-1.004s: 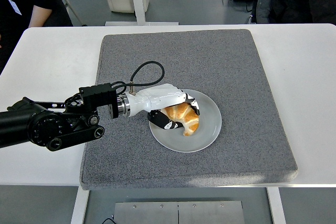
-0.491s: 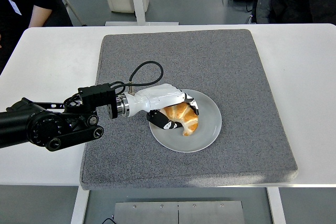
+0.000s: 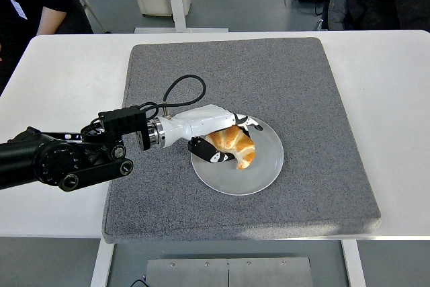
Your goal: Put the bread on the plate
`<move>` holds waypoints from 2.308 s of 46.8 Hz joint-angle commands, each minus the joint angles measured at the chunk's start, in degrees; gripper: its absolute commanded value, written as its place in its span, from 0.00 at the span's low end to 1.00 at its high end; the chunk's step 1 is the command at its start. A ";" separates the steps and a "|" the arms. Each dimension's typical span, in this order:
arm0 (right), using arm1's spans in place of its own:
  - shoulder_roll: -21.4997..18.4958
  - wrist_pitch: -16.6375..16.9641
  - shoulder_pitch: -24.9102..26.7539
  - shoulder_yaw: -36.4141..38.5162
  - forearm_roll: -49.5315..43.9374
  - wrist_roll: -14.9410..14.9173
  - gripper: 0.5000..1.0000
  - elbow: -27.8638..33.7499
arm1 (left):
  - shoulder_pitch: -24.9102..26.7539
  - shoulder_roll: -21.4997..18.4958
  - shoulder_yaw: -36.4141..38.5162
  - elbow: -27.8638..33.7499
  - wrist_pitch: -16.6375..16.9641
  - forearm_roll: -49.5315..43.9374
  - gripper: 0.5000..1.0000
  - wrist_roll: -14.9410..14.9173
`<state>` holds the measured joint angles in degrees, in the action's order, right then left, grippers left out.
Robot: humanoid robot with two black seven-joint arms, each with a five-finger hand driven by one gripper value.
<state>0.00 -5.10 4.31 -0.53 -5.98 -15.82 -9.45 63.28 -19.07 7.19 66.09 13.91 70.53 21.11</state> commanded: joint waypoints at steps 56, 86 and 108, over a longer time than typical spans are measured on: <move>0.00 0.00 0.00 0.17 0.00 0.00 1.00 -0.22 | -1.14 -1.41 -27.75 -1.75 -3.45 -40.63 0.94 -4.33; 0.00 0.09 0.00 0.09 0.00 0.00 1.00 -0.22 | -7.99 0.26 -39.35 -14.76 -3.54 -57.34 0.94 -1.78; 0.00 0.09 0.00 0.18 0.00 0.00 1.00 -0.13 | -14.06 5.27 -44.55 -19.07 -4.76 -62.26 0.94 -2.30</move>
<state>0.00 -5.00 4.31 -0.38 -5.97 -15.82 -9.57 49.27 -14.01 -37.44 47.83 9.92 9.48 18.88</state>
